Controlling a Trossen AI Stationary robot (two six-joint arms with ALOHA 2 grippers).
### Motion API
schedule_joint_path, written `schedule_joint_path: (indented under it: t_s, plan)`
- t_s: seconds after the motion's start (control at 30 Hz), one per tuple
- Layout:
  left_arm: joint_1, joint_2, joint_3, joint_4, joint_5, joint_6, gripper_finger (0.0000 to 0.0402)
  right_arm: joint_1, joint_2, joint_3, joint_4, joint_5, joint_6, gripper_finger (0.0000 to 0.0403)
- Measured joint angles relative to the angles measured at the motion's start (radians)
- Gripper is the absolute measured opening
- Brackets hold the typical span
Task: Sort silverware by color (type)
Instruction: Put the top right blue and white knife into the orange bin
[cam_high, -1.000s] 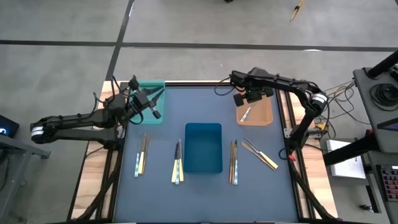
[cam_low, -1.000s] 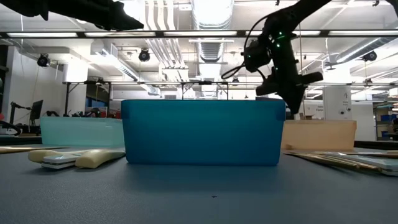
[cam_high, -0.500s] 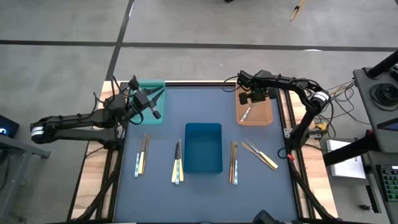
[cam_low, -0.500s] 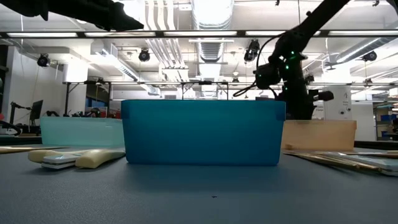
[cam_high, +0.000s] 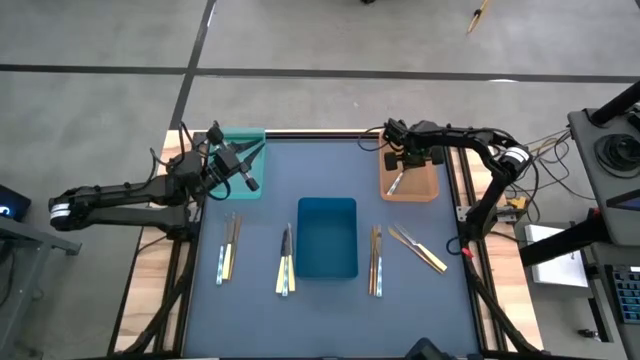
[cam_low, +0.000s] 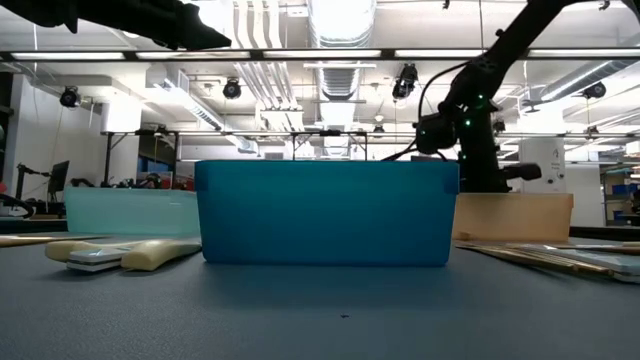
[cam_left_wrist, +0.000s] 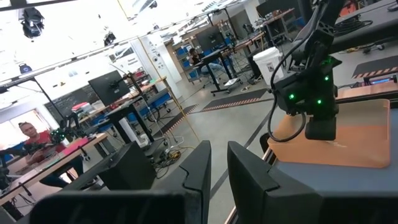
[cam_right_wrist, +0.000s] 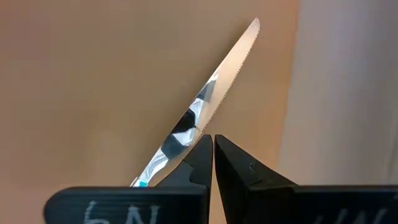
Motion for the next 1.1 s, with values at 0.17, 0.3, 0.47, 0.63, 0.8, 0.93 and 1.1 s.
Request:
schedule_joint_path:
  t_s: [0.17, 0.3, 0.47, 0.63, 0.8, 0.93, 1.1]
  plan:
    - [0.0, 0.0, 0.0, 0.0, 0.0, 0.0, 0.0036, -0.006, 0.0, -0.028, 0.046, 0.0, 0.01, 0.0009]
    - [0.0, 0.0, -0.001, 0.0, 0.0, 0.0, 0.0036, -0.008, 0.0, -0.034, 0.062, 0.0, 0.015, 0.0009]
    - [0.0, 0.0, -0.001, 0.0, 0.0, 0.0, 0.0036, -0.008, 0.0, -0.048, 0.127, 0.003, 0.015, 0.0009]
    - [0.0, 0.0, -0.001, 0.0, 0.0, 0.0, 0.0036, -0.008, 0.0, -0.057, 0.199, 0.026, -0.003, 0.0009]
    - [0.0, 0.0, -0.001, 0.0, 0.0, 0.0, 0.0036, -0.007, 0.0, -0.04, 0.228, 0.056, -0.04, 0.0009]
    - [0.0, 0.0, -0.001, 0.0, 0.0, 0.0, 0.0036, -0.007, -0.004, -0.027, 0.229, 0.055, -0.046, 0.0009]
    - [0.0, 0.0, -0.001, 0.0, 0.0, 0.0, 0.0036, -0.007, -0.004, -0.029, 0.215, 0.053, -0.045, 0.0009]
